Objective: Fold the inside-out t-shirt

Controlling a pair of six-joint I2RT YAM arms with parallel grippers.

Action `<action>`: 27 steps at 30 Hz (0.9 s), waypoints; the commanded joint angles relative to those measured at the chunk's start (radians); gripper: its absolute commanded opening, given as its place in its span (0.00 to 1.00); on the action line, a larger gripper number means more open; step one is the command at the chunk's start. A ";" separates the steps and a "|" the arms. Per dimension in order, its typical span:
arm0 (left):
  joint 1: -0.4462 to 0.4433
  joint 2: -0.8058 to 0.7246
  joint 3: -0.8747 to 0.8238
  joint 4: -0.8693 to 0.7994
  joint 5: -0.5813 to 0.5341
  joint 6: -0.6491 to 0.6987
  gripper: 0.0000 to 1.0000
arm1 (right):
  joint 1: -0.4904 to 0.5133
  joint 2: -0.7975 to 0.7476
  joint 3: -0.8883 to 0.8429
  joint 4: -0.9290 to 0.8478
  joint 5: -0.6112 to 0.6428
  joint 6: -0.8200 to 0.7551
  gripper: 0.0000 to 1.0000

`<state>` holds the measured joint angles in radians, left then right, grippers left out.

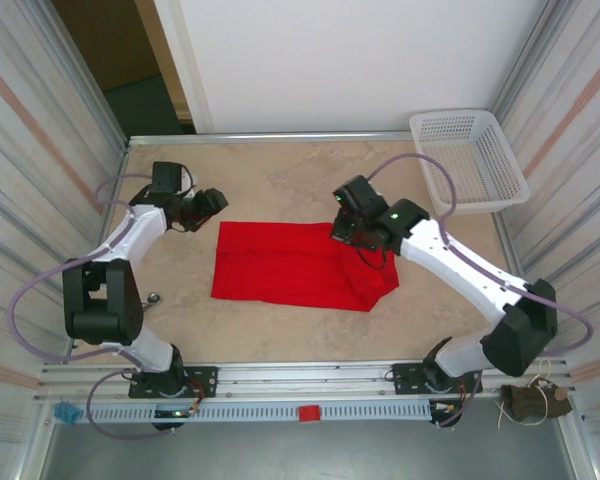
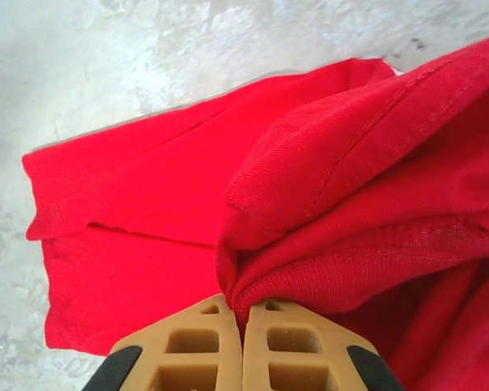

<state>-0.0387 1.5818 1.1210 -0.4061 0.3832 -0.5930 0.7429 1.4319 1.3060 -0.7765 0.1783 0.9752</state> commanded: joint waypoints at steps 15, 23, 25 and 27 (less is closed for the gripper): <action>0.152 0.150 0.119 -0.037 0.146 0.070 0.62 | 0.265 0.412 0.508 -0.018 0.222 0.184 0.00; 0.187 0.192 0.134 -0.039 0.184 0.082 0.62 | 0.290 0.598 0.706 -0.046 0.160 0.180 0.00; 0.194 0.193 0.131 -0.039 0.185 0.085 0.62 | 0.297 0.631 0.733 -0.050 0.145 0.180 0.00; 0.201 0.196 0.129 -0.038 0.186 0.086 0.62 | 0.307 0.664 0.765 -0.058 0.137 0.181 0.00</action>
<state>0.1493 1.7714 1.2270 -0.4305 0.5396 -0.5343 1.0306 2.0590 2.0190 -0.8055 0.3302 1.1267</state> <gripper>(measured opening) 0.618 0.043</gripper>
